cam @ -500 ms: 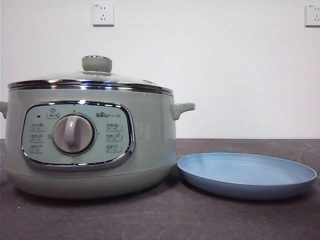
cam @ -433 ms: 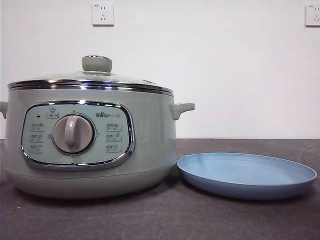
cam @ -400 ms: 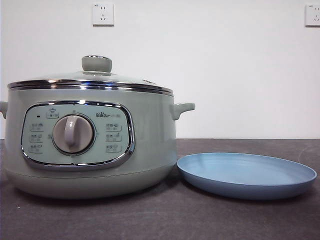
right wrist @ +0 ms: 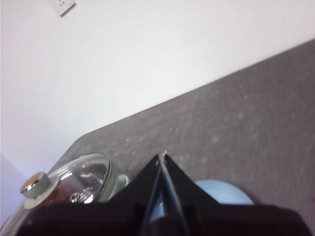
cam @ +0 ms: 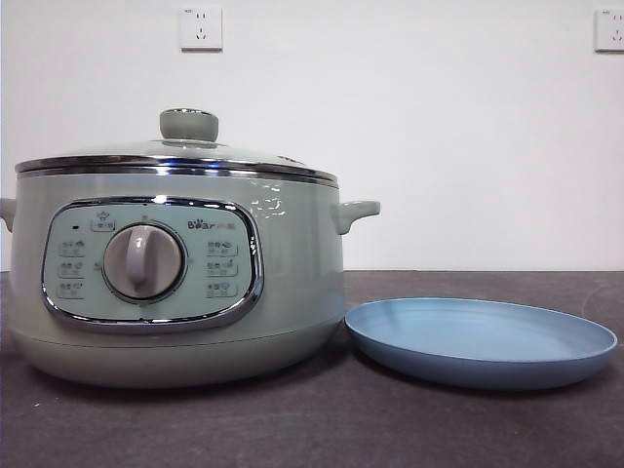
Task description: Take the pumpkin out from the steamer,put the pumpkin in the blue plate,close the lid
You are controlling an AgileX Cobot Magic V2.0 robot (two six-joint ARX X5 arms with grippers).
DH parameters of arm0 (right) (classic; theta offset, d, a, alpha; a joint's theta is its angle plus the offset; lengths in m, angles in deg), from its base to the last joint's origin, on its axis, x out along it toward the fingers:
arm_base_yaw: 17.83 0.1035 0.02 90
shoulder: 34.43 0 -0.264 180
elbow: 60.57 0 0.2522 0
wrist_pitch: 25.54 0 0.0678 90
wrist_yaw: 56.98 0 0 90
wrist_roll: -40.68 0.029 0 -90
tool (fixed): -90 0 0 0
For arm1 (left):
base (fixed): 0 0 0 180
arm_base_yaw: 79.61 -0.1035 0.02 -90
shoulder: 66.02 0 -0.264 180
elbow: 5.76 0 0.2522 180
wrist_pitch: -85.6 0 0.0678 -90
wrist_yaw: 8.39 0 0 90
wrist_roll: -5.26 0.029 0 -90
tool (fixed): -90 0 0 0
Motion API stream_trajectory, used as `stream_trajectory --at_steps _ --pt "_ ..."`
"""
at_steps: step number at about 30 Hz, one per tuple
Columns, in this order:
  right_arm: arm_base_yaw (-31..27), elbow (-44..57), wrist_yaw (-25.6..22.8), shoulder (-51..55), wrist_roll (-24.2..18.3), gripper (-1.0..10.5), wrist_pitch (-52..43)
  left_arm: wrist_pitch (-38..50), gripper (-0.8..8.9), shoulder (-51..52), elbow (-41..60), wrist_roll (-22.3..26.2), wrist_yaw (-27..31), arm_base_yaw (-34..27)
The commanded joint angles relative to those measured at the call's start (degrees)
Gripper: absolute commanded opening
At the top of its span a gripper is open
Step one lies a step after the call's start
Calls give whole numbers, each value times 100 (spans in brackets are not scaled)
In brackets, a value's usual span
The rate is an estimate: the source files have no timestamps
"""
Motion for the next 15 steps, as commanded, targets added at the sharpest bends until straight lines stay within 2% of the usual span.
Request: stream_trajectory --at_steps 1,6,10,13,15 --pt "9 -393 -20 -407 -481 -9 -15 2 -6 -448 -435 463 -63 -17" --pt "9 -1121 9 -1266 -907 0 81 -92 -6 -1250 -1244 1165 -455 -17" --pt "9 -1768 24 -2000 -1318 -1 483 -339 -4 -1825 -1753 1593 -557 -15" --pt "9 -2221 72 -2509 -1725 1 929 -529 -3 -2179 -2009 1650 -758 -15" --pt "9 -2503 284 -2833 -2015 2 1261 -603 0 -2371 -2114 1683 -938 -15"
